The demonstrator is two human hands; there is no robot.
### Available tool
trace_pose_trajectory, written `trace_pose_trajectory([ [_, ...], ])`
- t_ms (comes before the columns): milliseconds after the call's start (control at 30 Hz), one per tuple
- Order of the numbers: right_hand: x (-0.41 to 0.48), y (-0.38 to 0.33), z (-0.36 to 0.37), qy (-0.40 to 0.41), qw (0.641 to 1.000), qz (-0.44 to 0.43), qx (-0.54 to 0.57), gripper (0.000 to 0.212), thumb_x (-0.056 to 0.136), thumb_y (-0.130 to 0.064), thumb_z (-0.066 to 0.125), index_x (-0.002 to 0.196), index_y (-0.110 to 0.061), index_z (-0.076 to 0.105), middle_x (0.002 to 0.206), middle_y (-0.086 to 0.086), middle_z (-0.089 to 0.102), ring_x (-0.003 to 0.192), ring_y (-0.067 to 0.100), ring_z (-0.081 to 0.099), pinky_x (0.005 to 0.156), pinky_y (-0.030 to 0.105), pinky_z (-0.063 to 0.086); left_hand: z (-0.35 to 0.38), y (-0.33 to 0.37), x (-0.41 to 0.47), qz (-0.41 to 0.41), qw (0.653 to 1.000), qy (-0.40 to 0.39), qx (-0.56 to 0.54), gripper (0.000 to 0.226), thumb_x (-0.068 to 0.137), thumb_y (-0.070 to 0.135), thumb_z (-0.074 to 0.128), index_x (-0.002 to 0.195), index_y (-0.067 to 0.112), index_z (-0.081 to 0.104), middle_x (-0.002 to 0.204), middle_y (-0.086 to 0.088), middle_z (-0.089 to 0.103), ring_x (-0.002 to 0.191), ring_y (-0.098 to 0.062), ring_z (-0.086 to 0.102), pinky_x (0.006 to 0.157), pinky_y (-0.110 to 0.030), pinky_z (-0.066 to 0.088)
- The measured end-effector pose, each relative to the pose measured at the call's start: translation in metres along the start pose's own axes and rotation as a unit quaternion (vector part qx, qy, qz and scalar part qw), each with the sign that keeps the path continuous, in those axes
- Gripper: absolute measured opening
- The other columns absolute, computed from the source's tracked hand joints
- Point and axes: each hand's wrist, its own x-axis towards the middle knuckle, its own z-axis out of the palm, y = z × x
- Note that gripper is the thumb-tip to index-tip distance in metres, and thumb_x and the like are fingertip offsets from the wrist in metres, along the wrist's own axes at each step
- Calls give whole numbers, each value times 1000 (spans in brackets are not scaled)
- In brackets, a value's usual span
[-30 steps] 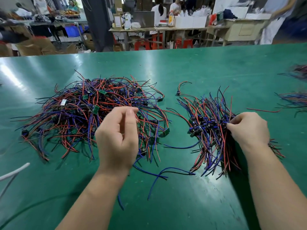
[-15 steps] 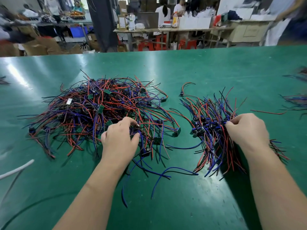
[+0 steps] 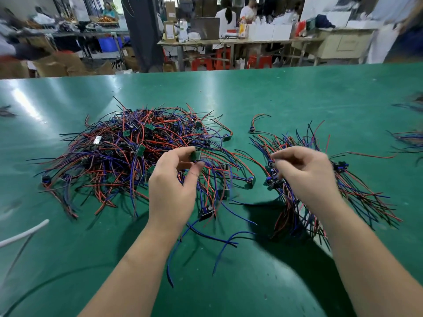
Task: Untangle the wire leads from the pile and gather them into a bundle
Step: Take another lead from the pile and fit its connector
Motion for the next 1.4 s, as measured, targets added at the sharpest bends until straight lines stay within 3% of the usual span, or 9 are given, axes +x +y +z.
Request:
trace_pose_trajectory([
  [133,-11,-8,19,-108,990,11,93,28,82,6,59,75,-19,71,57,-1,66,49,11,59,53,20,48,6,17,-1,-155,963,27,-218,23,79,37,65,94,20,64,87,3,70,79,-2,65,76,-15,49],
  [267,-15,-8,25,-142,978,47,148,23,86,5,57,80,-12,70,53,-2,62,41,11,48,45,17,40,5,26,4,-326,827,23,-457,22,74,34,65,84,15,59,72,-1,71,66,-11,68,64,-22,57],
  [367,-14,-8,26,-137,964,90,211,21,88,3,57,82,-12,71,55,4,63,39,12,43,42,18,37,1,31,6,-426,750,-4,-506,23,70,38,64,66,15,67,60,4,68,50,-3,64,45,-16,51],
  [467,-17,-12,29,-174,937,93,287,9,82,-10,68,84,-15,75,64,8,67,49,15,47,46,17,40,3,38,6,-498,717,-68,-484,24,74,39,63,73,16,65,54,7,64,40,0,57,37,-13,47],
  [567,-24,-15,36,-221,920,75,314,23,66,-28,72,87,-22,77,77,7,68,59,11,51,57,18,43,11,41,-4,-523,718,-146,-436,21,78,36,64,71,16,63,51,7,61,36,0,53,36,-13,46],
  [733,-24,-14,41,-193,921,84,329,14,62,-20,71,75,-16,76,62,-1,67,53,7,51,54,20,40,15,41,-12,-527,714,-219,-406,25,65,36,70,50,16,69,48,6,56,34,1,49,36,-12,44],
  [900,-21,-14,32,-245,898,85,354,18,64,-15,71,81,-14,77,72,2,70,62,8,60,55,16,40,13,42,-13,-493,736,-261,-384,25,66,32,70,77,10,67,46,5,53,32,-1,45,35,-11,40],
  [1200,-16,-17,25,-241,867,162,405,6,66,-12,68,62,-14,73,60,-2,63,51,5,55,50,14,46,7,41,-13,-387,759,-379,-361,17,65,31,72,70,15,73,47,1,54,34,-7,48,38,-14,39],
  [1400,-16,-15,26,-231,901,163,329,4,56,-16,74,60,-15,73,59,1,63,46,10,50,46,17,40,13,34,-17,-359,821,-302,-326,38,53,39,79,78,11,73,74,-6,72,59,-19,69,51,-22,52],
])
